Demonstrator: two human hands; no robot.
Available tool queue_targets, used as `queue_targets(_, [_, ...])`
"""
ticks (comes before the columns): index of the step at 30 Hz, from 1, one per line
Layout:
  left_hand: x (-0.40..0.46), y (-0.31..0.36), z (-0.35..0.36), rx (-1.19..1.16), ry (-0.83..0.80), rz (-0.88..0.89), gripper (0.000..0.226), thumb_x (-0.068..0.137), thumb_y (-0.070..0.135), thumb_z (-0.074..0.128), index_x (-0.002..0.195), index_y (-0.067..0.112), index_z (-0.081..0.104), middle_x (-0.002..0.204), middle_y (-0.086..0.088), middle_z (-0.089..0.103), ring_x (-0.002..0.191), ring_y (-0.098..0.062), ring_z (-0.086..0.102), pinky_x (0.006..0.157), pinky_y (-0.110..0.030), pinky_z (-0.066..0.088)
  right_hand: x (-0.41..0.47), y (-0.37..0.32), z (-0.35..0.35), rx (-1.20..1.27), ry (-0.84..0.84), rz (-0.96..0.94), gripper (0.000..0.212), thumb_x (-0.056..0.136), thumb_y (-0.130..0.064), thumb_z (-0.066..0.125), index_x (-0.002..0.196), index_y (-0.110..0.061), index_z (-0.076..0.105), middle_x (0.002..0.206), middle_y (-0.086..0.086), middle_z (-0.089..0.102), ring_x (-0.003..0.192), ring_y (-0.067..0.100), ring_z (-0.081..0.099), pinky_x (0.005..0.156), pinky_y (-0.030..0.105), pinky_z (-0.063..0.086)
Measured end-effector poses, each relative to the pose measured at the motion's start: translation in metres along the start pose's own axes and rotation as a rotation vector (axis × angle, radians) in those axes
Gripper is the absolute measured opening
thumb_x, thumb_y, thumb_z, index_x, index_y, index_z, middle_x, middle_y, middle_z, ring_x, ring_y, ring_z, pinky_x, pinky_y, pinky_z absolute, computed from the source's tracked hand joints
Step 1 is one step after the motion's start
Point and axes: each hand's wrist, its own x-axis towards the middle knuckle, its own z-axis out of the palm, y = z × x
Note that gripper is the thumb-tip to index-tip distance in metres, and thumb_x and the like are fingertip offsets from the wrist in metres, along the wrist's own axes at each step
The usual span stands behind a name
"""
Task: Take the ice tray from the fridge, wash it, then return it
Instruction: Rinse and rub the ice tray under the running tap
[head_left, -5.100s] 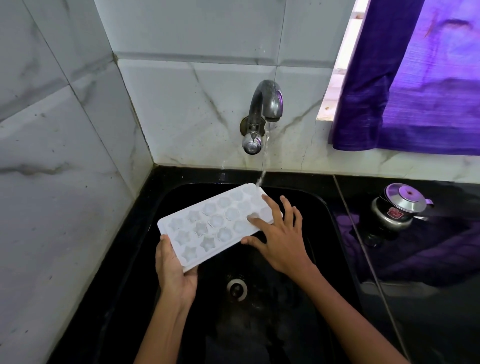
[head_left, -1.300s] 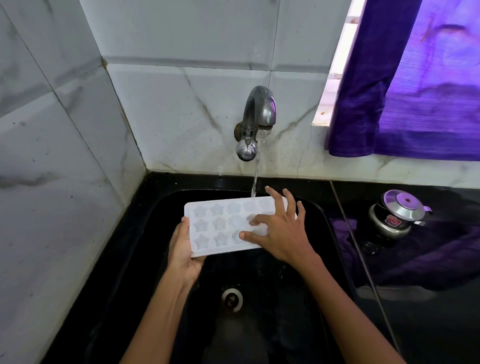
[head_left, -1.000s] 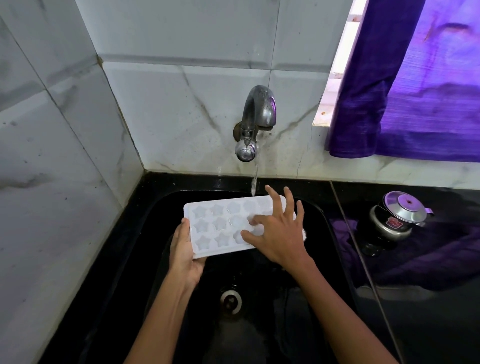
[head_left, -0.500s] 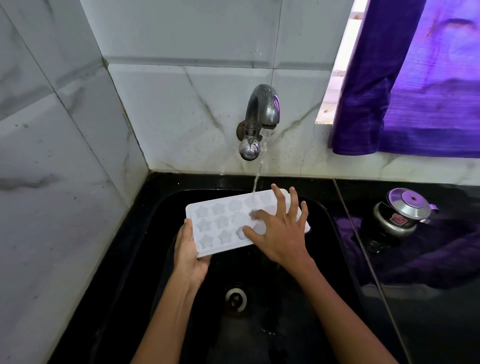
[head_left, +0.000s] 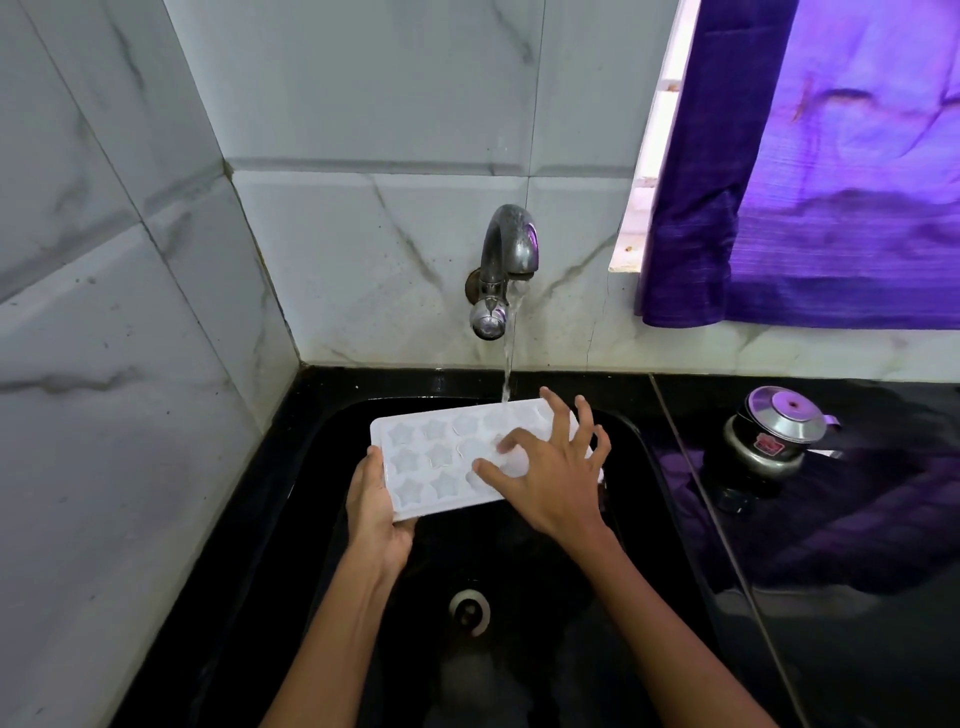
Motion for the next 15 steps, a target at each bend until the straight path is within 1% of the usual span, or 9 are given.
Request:
queue_targets(2, [-0.002, 0.005, 0.000, -0.007, 0.019, 0.022, 0.039, 0.100, 0.036, 0.042, 0.127, 0.012, 0.056, 0.117, -0.012, 0.068, 0.100, -0.030, 0.067, 0.075, -0.043, 0.057, -0.002, 0.003, -0.004, 0.069, -0.012, 0.021, 0.057, 0.063, -0.082, 0.039, 0.097, -0.039, 0.055, 0.152, -0.008, 0.013, 0.140, 0.018, -0.011, 0.111, 0.045, -0.004])
queue_targets(5, [-0.001, 0.011, 0.000, 0.010, 0.038, 0.057, 0.041, 0.101, 0.037, 0.039, 0.129, 0.011, 0.053, 0.119, -0.012, 0.066, 0.100, -0.029, 0.066, 0.061, -0.034, 0.058, -0.008, 0.009, -0.006, 0.030, -0.115, -0.057, 0.063, 0.062, -0.087, 0.039, 0.101, -0.039, 0.048, 0.152, -0.006, 0.008, 0.139, 0.017, -0.016, 0.111, 0.045, -0.005])
queue_targets(6, [0.000, 0.012, 0.001, 0.010, 0.039, 0.064, 0.042, 0.101, 0.037, 0.039, 0.130, 0.011, 0.053, 0.120, -0.013, 0.066, 0.101, -0.029, 0.066, 0.059, -0.032, 0.058, -0.010, 0.010, -0.006, 0.003, -0.142, -0.083, 0.067, 0.062, -0.089, 0.036, 0.106, -0.040, 0.048, 0.153, -0.005, 0.005, 0.139, 0.018, -0.019, 0.111, 0.046, -0.007])
queue_targets(8, [0.002, 0.012, 0.002, 0.003, 0.042, 0.068, 0.042, 0.101, 0.037, 0.039, 0.130, 0.012, 0.053, 0.121, -0.012, 0.066, 0.101, -0.029, 0.066, 0.058, -0.031, 0.058, -0.012, 0.010, -0.005, -0.055, -0.176, -0.127, 0.075, 0.063, -0.089, 0.022, 0.118, -0.045, 0.047, 0.155, -0.005, -0.002, 0.138, 0.021, -0.024, 0.110, 0.047, -0.011])
queue_targets(10, [0.003, 0.012, 0.005, -0.009, 0.041, 0.069, 0.041, 0.101, 0.037, 0.038, 0.130, 0.011, 0.053, 0.121, -0.013, 0.066, 0.101, -0.028, 0.066, 0.058, -0.031, 0.059, -0.012, 0.011, -0.002, -0.087, -0.174, -0.158, 0.081, 0.064, -0.088, 0.010, 0.126, -0.048, 0.044, 0.156, -0.003, -0.004, 0.137, 0.024, -0.025, 0.110, 0.050, -0.011])
queue_targets(12, [0.004, 0.010, 0.007, -0.008, 0.034, 0.064, 0.041, 0.101, 0.037, 0.038, 0.130, 0.011, 0.053, 0.121, -0.013, 0.066, 0.102, -0.029, 0.066, 0.060, -0.032, 0.059, -0.009, 0.012, -0.001, -0.087, -0.143, -0.160, 0.078, 0.067, -0.086, 0.012, 0.121, -0.046, 0.051, 0.157, -0.002, 0.001, 0.137, 0.026, -0.022, 0.109, 0.050, -0.011])
queue_targets(14, [0.004, 0.006, 0.007, -0.008, 0.036, 0.047, 0.041, 0.101, 0.036, 0.039, 0.130, 0.011, 0.053, 0.121, -0.012, 0.066, 0.104, -0.030, 0.065, 0.064, -0.034, 0.058, -0.005, 0.014, 0.001, -0.098, -0.084, -0.165, 0.066, 0.068, -0.077, 0.021, 0.102, -0.039, 0.063, 0.156, 0.000, 0.014, 0.139, 0.027, -0.014, 0.107, 0.048, -0.010])
queue_targets(15, [0.004, 0.005, 0.007, -0.012, 0.035, 0.039, 0.041, 0.101, 0.036, 0.039, 0.130, 0.011, 0.053, 0.120, -0.012, 0.066, 0.105, -0.030, 0.065, 0.065, -0.035, 0.057, -0.003, 0.015, 0.003, -0.106, -0.053, -0.173, 0.061, 0.069, -0.075, 0.025, 0.094, -0.036, 0.065, 0.154, 0.002, 0.022, 0.139, 0.028, -0.009, 0.107, 0.048, -0.009])
